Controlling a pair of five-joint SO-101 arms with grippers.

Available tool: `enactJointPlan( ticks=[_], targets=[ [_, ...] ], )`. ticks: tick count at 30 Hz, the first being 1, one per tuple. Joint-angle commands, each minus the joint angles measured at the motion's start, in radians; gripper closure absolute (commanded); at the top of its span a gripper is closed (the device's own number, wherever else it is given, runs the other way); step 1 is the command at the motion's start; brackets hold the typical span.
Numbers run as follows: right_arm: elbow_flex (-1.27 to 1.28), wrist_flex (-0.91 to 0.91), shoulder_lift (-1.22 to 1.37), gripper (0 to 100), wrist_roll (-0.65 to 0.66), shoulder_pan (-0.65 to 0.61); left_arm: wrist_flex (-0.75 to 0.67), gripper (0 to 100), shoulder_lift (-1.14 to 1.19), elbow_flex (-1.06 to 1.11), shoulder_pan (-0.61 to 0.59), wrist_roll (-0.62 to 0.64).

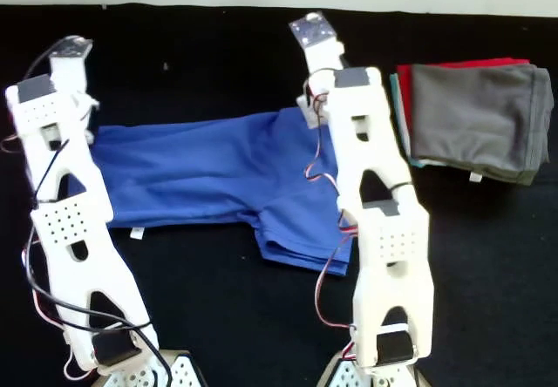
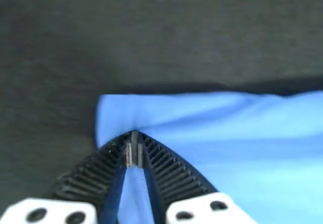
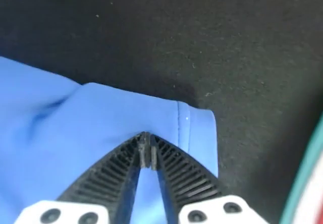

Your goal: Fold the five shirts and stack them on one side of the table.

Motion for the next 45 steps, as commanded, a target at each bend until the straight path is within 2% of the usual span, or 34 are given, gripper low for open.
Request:
enactJointPlan(
  ticks=[1, 4, 7, 11, 15, 21, 26, 29, 35, 40, 45],
  targets=[
    [-0.122, 0.015, 0.079, 98.8, 0.0, 0.015, -0.011, 99, 0.007, -0.044, -0.053, 0.003],
    [-0.194, 0.03, 0.134, 99.0, 0.0, 0.068, 0.005, 99, 0.008, -0.042, -0.073, 0.0],
    [-0.257, 0.088, 0.153, 99.0, 0.0, 0.12, 0.028, 99, 0.008, -0.042, -0.077, -0.06],
    [-0.332, 0.189, 0.15, 99.0, 0.0, 0.143, 0.052, 99, 0.004, -0.047, -0.074, -0.072],
    [-0.55, 0.326, 0.15, 99.0, 0.002, 0.122, 0.095, 99, -0.004, -0.076, -0.051, -0.071],
    [-0.888, 0.53, 0.159, 99.0, 0.002, 0.071, 0.353, 99, -0.077, -0.325, -0.01, -0.068],
    [-0.986, 0.628, 0.15, 99.0, 0.002, 0.021, 0.353, 99, -0.203, -0.317, -0.044, -0.054],
    [-0.98, 0.628, 0.125, 99.0, 0.002, 0.013, 0.354, 99, -0.32, -0.163, -0.079, -0.054],
    [-0.949, 0.631, -0.019, 99.0, 0.002, -0.024, 0.353, 99, -0.613, 0.32, -0.097, -0.087],
    [-0.619, 0.631, -0.24, 99.0, -0.003, -0.104, 0.336, 99, -0.848, 0.75, -0.056, -0.137],
    [-0.189, 0.625, -0.46, 99.0, 0.0, -0.213, 0.071, 99, -1.015, 1.176, -0.061, -0.138]
  ],
)
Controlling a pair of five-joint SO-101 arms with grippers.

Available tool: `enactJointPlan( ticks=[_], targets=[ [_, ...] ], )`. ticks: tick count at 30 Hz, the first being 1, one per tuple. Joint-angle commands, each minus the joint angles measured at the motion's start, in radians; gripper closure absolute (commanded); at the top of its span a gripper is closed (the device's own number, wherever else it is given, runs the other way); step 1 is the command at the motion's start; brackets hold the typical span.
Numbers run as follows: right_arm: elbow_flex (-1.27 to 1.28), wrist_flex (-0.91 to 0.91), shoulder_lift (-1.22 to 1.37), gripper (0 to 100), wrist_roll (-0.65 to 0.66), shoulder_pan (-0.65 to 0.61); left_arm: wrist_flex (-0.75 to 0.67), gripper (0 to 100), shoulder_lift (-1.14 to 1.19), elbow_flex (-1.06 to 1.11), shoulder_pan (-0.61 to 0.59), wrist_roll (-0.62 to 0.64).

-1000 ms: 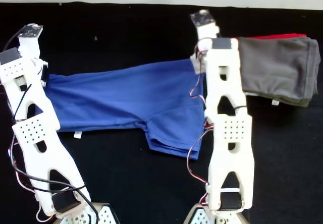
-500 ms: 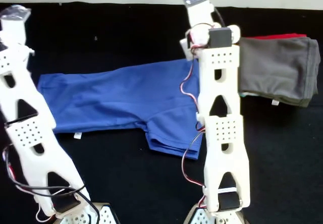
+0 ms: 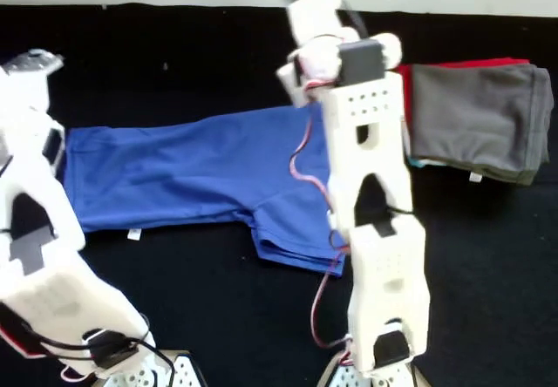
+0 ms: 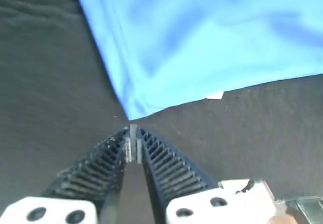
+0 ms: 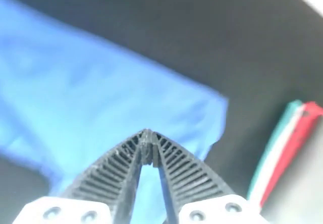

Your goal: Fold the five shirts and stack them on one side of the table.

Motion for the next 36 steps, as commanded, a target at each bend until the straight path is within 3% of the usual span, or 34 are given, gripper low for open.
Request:
enactJointPlan(
  ticks=[1, 10, 15, 21, 26, 36],
  targets=[
    [0.283, 0.007, -0.186, 99.0, 0.0, -0.07, -0.201, 99, -0.151, 0.317, 0.01, -0.008],
    [0.645, 0.001, -0.302, 99.0, 0.0, -0.151, -0.709, 99, -0.254, 0.794, 0.008, -0.005],
    [0.94, -0.174, -0.36, 99.0, -0.005, -0.213, -0.887, 99, -0.254, 0.917, -0.004, 0.018],
    [1.32, -0.47, -0.415, 99.0, -0.006, -0.269, -0.948, 99, -0.254, 0.96, -0.001, 0.14],
    [1.426, -0.604, -0.412, 99.0, -0.002, -0.265, -0.948, 99, -0.251, 0.963, 0.001, 0.241],
    [1.543, -0.624, -0.418, 99.0, 0.0, -0.302, -1.011, 99, -0.254, 1.003, 0.004, 0.27]
  ],
)
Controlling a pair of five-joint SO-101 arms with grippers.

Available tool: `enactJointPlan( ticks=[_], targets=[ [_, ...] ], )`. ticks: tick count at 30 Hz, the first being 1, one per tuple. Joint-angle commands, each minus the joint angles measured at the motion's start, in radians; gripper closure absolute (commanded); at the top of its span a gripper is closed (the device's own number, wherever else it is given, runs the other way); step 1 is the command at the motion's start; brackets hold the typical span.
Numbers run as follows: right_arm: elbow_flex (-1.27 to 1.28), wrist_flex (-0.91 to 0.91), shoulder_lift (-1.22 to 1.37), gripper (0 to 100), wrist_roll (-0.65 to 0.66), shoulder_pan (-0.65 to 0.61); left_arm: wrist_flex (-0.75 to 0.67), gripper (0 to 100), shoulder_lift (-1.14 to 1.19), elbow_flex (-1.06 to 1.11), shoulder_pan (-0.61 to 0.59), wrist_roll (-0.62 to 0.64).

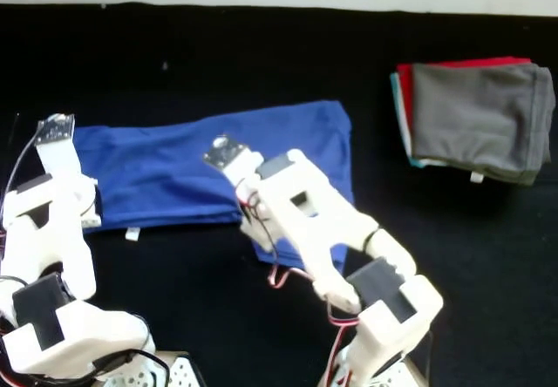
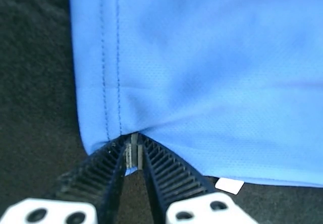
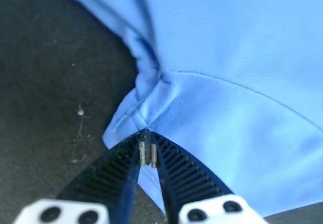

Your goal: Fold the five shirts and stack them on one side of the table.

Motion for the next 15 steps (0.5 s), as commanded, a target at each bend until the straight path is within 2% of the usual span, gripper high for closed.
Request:
enactJointPlan(
  ticks=[1, 8, 15],
  targets=[
    [0.036, 0.001, -0.058, 99.0, 0.0, -0.035, -0.028, 99, -0.002, 0.004, -0.004, 0.006],
    [0.05, 0.007, -0.061, 99.0, 0.0, -0.076, -0.028, 99, -0.002, 0.004, -0.004, 0.006],
    [-0.053, 0.166, -0.171, 99.0, 0.0, -0.053, -0.028, 99, -0.002, 0.004, -0.004, 0.006]
  ],
)
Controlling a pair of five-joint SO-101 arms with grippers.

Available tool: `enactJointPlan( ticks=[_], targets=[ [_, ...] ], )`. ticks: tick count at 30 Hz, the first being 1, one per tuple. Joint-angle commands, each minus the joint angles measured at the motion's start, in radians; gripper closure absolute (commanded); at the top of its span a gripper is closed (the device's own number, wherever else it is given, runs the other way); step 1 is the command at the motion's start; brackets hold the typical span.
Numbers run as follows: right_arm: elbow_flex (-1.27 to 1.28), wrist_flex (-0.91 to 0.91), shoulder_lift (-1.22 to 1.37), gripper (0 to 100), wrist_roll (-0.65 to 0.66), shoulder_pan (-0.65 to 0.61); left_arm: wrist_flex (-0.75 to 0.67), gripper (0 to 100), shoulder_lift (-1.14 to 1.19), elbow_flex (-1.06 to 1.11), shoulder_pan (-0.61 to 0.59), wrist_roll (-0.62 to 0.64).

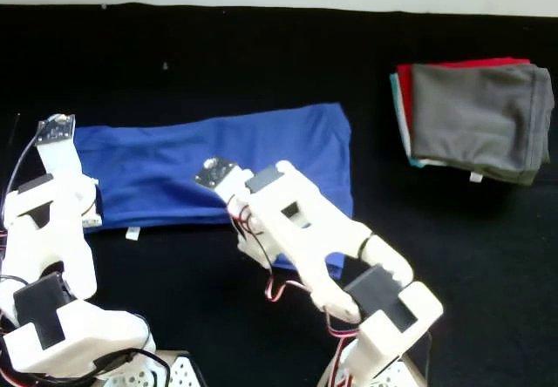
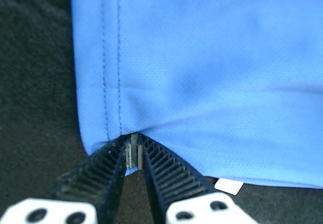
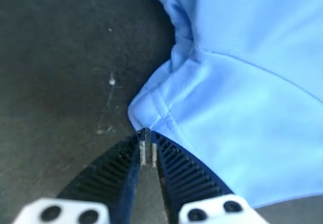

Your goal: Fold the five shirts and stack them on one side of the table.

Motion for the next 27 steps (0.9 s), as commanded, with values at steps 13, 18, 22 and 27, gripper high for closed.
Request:
enactJointPlan(
  ticks=[13, 18, 22, 27],
  targets=[
    [0.119, 0.107, -0.137, 75.9, 0.176, 0.033, -0.025, 99, -0.002, 0.004, -0.004, 0.006],
    [0.128, 0.018, -0.087, 75.9, 0.181, 0.05, -0.025, 99, -0.002, 0.004, -0.004, 0.006],
    [0.128, -0.027, -0.016, 75.9, 0.183, 0.071, -0.025, 99, -0.002, 0.004, -0.004, 0.006],
    [0.122, -0.041, 0.084, 75.9, 0.183, 0.073, -0.025, 99, -0.002, 0.004, -0.004, 0.006]
  ],
)
